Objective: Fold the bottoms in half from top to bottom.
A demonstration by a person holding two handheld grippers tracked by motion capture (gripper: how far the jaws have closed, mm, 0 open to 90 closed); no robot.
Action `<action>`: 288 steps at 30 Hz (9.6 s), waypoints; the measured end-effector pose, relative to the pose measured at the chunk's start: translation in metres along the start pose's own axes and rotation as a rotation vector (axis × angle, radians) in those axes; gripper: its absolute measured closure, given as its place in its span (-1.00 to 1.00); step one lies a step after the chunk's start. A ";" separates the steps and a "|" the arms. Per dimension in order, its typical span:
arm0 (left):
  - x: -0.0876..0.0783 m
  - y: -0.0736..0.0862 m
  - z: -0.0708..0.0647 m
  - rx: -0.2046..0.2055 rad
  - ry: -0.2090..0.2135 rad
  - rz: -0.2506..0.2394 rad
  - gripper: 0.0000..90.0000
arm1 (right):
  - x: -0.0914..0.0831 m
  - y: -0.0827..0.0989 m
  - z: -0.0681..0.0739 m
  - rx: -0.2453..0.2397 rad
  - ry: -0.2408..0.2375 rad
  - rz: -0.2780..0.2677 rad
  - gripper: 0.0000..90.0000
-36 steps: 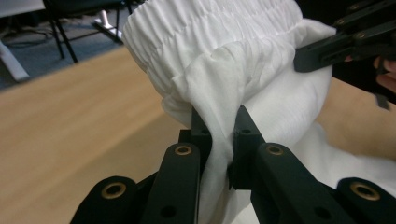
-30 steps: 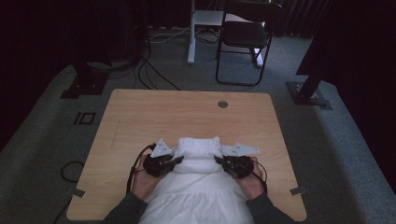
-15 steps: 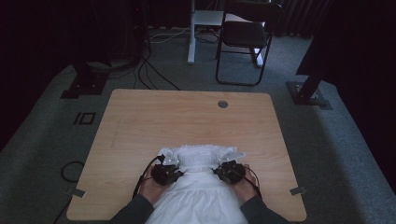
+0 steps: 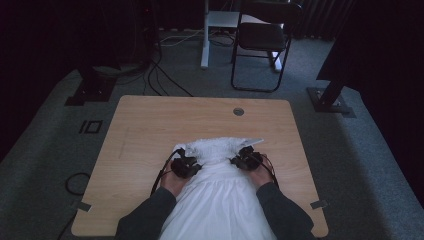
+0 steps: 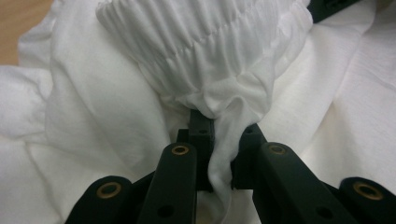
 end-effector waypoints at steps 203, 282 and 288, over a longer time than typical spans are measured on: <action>-0.069 0.025 -0.022 -0.084 0.253 -0.129 0.59 | -0.053 0.039 0.090 -0.152 -0.241 -0.038 0.68; -0.014 0.013 0.134 -0.265 -0.207 -0.084 -0.13 | -0.026 0.035 0.014 -0.011 0.076 -0.139 0.17; -0.015 0.014 0.134 -0.290 -0.155 -0.089 0.40 | -0.026 0.035 0.013 -0.005 0.072 -0.139 0.17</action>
Point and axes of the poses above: each handheld gripper's, and its own axes: x roughly forward along the jaws, y roughly out of its underside, z roughly to its left, the point moved 2 cm from there along x, roughly forward along the jaws, and after that the axes turned 13 degrees about -z, right-handed, at the moved point
